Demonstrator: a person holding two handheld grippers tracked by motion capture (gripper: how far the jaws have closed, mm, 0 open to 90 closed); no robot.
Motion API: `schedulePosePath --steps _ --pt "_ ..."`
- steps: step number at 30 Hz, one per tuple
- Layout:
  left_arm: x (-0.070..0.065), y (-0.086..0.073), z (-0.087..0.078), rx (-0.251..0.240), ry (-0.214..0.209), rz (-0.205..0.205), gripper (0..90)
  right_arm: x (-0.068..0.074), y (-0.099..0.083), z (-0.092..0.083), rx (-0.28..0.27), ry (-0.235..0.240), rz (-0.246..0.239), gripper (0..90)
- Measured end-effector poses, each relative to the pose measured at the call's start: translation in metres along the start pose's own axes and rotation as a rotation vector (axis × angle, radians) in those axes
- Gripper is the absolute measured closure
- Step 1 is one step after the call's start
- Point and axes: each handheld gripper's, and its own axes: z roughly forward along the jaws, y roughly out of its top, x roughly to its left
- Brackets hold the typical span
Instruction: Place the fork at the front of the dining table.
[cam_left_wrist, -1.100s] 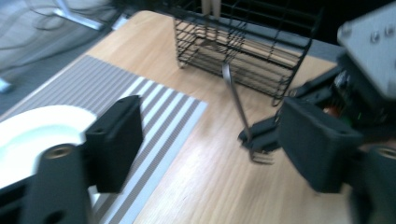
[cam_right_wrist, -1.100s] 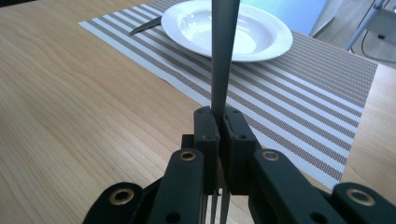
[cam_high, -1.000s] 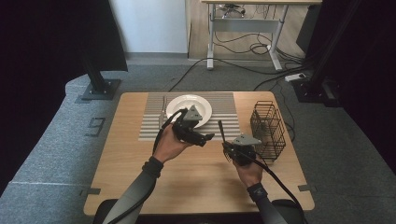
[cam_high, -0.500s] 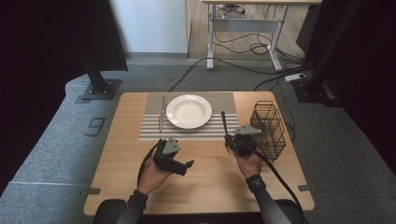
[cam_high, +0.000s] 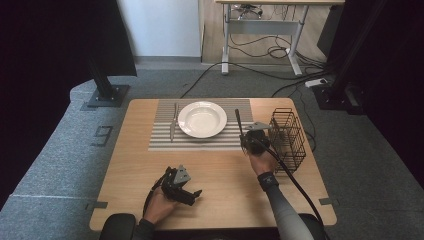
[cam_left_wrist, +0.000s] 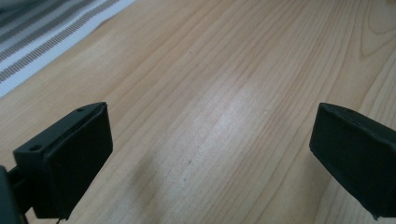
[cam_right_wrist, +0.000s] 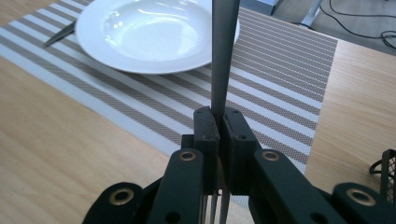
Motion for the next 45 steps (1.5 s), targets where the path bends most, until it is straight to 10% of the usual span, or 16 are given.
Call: schedulePosePath --steps 15,45 --pt "-0.006 -0.001 0.009 0.058 -0.019 0.058 0.0 -0.027 0.015 0.043 0.059 -0.014 0.049 85.1" --pt "-0.008 0.000 0.010 0.063 -0.072 0.050 3.4 -0.055 0.009 0.095 0.125 -0.055 0.100 85.1"
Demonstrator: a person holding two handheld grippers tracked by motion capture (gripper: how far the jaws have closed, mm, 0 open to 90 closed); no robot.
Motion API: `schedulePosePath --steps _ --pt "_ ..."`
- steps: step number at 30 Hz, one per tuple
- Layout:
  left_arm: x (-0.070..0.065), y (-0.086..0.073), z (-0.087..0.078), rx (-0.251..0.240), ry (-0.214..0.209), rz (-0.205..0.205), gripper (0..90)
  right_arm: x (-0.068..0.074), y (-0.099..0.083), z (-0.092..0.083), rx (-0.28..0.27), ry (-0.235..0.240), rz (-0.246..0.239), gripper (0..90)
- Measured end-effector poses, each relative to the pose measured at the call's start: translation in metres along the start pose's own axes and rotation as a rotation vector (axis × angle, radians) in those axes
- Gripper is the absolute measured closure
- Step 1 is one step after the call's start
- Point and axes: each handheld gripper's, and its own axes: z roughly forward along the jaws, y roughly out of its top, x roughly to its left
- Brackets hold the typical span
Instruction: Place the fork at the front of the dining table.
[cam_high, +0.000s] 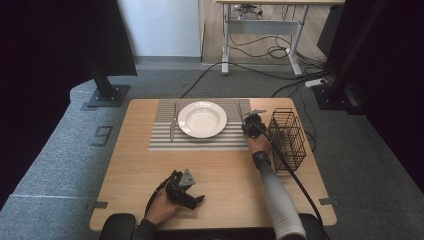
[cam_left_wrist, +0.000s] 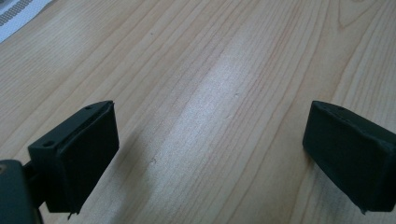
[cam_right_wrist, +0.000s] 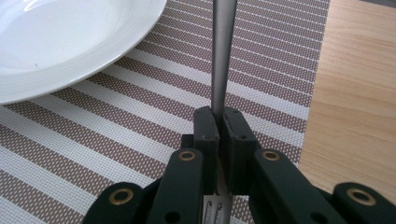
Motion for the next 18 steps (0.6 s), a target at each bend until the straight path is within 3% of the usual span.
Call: schedulePosePath --steps 18 --pt "0.000 0.000 0.000 0.001 -0.010 -0.004 4.3 0.002 0.000 0.021 0.041 -0.010 -0.005 84.6"
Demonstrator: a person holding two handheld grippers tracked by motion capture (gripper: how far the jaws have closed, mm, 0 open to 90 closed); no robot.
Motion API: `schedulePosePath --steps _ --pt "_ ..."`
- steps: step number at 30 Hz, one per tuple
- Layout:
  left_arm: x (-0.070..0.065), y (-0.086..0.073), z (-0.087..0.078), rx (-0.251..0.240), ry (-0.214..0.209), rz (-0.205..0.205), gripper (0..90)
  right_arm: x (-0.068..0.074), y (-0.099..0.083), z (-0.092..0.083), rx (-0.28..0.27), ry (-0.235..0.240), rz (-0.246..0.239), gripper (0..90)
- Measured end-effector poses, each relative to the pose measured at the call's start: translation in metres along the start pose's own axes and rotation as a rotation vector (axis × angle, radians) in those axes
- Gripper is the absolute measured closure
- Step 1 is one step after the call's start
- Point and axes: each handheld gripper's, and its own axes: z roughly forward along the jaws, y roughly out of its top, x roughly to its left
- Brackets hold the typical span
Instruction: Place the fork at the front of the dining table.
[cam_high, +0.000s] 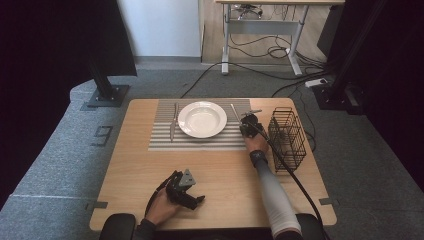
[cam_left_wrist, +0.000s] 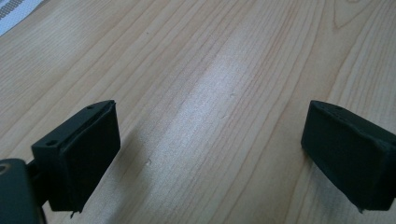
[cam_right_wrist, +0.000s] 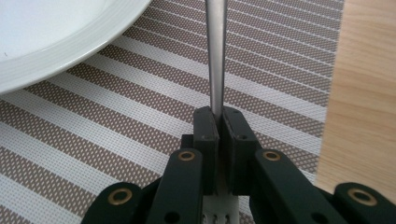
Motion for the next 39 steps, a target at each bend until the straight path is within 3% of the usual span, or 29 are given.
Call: schedulePosePath --steps 7,15,21,27,34,39 --pt "0.000 0.000 0.000 0.001 -0.005 -0.002 4.5 -0.003 -0.002 0.004 0.000 0.002 0.027 83.0" --pt "0.000 0.000 0.000 0.000 -0.005 -0.001 4.8 -0.002 0.000 -0.001 0.000 -0.006 0.016 72.0" --pt "-0.001 0.000 0.000 0.002 -0.006 0.000 5.0 0.011 0.003 -0.022 -0.012 -0.026 -0.067 56.3" --pt "-0.002 0.001 0.001 0.000 -0.014 0.000 5.2 0.017 -0.010 -0.048 -0.013 -0.032 -0.065 44.9" --pt "-0.003 0.002 0.001 0.003 -0.017 0.002 5.2 0.017 -0.030 -0.055 0.034 -0.051 -0.037 43.9" --pt "-0.003 0.002 0.001 0.003 -0.017 0.002 5.2 0.015 -0.041 -0.053 0.058 -0.015 -0.027 50.8"
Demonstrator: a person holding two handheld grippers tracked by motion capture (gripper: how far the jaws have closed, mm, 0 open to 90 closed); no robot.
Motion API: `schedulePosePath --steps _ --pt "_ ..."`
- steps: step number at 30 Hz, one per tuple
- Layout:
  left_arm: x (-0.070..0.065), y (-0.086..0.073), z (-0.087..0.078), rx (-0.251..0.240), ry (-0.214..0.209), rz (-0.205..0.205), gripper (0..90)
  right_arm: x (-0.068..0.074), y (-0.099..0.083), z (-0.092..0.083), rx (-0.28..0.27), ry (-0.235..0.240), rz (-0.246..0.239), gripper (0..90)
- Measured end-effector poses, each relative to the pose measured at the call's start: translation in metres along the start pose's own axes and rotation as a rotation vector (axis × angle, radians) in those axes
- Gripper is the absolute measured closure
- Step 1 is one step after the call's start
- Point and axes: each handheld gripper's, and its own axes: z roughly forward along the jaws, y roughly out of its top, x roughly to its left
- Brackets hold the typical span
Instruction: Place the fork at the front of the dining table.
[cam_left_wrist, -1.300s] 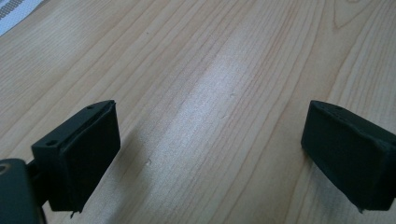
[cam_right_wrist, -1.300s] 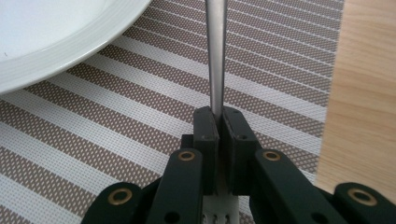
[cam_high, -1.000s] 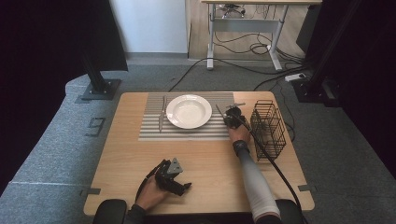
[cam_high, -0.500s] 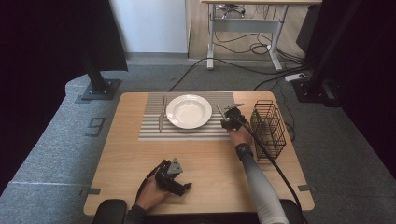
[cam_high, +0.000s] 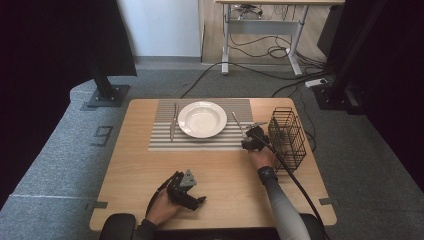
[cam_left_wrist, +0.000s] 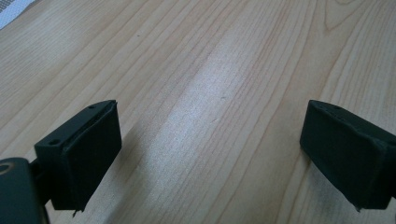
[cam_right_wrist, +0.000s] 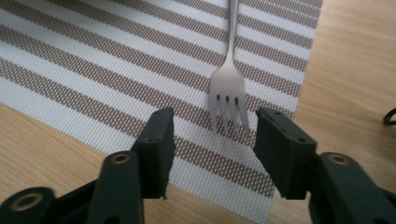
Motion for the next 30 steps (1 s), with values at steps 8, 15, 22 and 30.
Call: schedulePosePath --steps 8,15,22,30 --pt "0.000 0.000 0.000 0.000 -0.002 -0.003 5.2 0.012 0.000 0.002 -0.040 0.093 -0.016 58.7" --pt "0.000 0.000 0.000 0.000 -0.002 -0.003 5.2 0.020 0.005 0.004 -0.095 0.126 -0.054 50.4" --pt "0.000 0.000 0.000 0.001 -0.003 -0.004 5.2 0.020 0.003 -0.012 -0.104 0.095 -0.096 56.9" --pt "0.000 0.000 0.000 0.002 -0.004 -0.008 5.4 0.020 0.002 -0.015 -0.083 0.105 -0.114 68.1"
